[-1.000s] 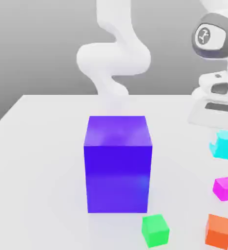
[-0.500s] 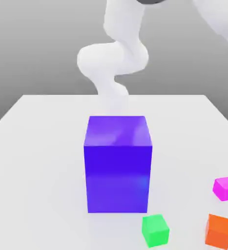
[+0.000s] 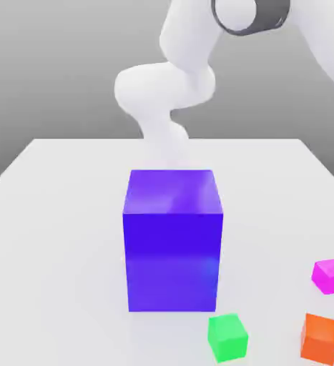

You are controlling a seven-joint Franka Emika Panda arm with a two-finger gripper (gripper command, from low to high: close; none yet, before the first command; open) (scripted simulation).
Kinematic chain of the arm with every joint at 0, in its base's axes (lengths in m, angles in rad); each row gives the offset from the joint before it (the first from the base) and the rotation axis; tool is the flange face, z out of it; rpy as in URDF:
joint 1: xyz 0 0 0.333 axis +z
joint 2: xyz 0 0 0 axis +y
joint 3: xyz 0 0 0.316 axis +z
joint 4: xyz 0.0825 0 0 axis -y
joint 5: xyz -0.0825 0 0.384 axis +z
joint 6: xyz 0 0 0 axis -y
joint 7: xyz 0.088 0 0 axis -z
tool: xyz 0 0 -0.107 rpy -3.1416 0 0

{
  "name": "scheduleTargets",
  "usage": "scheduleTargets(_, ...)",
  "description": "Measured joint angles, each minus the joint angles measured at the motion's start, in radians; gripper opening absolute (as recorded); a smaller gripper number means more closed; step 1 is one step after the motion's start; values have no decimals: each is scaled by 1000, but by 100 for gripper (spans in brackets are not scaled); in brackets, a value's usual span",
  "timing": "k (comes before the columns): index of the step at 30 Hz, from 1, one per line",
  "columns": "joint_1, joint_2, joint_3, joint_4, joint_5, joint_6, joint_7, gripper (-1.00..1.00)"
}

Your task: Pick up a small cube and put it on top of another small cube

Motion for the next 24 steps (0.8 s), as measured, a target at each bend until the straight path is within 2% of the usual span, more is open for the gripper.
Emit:
scheduleTargets(12,-219,-286,-25,-424,153,214,96,100)
scheduleTargets(14,-203,-259,-69,-439,111,260,142,100)
scheduleTargets(17,-112,-169,-185,-419,16,333,217,100)
scheduleTargets(18,-82,-138,-222,-410,-14,357,241,-100)
scheduleTargets(24,-68,-123,-240,-406,-31,370,255,-100)
